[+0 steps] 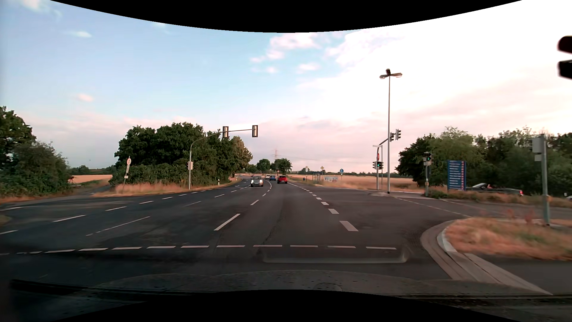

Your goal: Follow the waypoints while adhering to traffic rules and regulations

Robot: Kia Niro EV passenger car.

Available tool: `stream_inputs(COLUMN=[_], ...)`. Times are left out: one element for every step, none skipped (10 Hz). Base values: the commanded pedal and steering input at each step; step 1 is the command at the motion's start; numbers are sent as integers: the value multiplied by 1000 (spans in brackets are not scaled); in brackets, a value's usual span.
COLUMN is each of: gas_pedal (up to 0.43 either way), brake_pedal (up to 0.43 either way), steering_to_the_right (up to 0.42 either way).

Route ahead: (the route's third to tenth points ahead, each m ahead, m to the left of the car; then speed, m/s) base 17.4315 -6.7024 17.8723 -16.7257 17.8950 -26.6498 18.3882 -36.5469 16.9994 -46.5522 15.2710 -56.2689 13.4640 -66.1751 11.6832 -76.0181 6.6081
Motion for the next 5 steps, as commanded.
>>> stream_inputs(gas_pedal=[0,0,0,0,0], brake_pedal=[232,232,226,220,213], steering_to_the_right=[44,59,75,94,116])
